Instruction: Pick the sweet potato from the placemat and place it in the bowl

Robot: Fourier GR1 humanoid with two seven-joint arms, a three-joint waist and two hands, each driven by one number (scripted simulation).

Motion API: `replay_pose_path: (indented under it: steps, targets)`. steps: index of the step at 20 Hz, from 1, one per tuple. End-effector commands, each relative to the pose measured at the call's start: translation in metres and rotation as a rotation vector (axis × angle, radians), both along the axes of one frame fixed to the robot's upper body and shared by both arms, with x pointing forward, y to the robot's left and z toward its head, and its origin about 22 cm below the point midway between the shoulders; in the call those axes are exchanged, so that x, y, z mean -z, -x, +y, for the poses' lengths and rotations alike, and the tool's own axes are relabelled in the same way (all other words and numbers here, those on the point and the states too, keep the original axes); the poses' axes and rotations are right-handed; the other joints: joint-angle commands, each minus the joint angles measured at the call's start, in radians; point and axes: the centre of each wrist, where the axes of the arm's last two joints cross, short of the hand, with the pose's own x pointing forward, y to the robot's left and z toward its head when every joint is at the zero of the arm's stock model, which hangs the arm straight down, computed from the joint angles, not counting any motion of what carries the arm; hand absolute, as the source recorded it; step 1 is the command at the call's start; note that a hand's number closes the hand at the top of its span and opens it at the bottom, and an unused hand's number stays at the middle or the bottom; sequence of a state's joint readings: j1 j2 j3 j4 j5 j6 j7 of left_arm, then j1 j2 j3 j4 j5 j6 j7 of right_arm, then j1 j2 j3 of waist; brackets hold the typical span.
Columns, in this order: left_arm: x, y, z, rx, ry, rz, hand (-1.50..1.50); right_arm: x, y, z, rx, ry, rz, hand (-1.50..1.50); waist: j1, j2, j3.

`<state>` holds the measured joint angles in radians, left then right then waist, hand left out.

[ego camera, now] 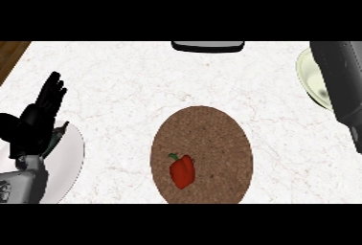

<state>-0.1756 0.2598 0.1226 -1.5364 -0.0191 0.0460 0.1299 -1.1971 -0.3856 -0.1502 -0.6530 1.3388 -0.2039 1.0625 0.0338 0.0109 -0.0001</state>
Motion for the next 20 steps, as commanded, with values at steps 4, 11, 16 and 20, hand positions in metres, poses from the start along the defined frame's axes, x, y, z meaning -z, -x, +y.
replay_pose_path:
  steps: [4,11,16,20]
  targets:
    - [-0.007,0.0,-0.012,0.013,0.02,-0.004,0.0,0.044,0.004,-0.054,0.085,-0.099,-0.127,1.5,-0.007,0.0,0.001]
    - [-0.001,-0.001,-0.016,-0.01,0.013,0.001,0.0,0.073,0.029,-0.144,0.093,-0.093,-0.134,1.5,-0.004,0.004,0.002]
    - [-0.004,0.0,-0.004,0.006,-0.002,0.001,0.0,0.076,0.037,-0.171,0.098,-0.094,-0.153,1.5,0.011,0.01,0.003]
    - [-0.008,-0.001,0.001,0.011,-0.003,-0.014,0.0,0.107,0.054,-0.194,0.24,-0.353,0.082,1.5,-0.006,0.004,0.003]
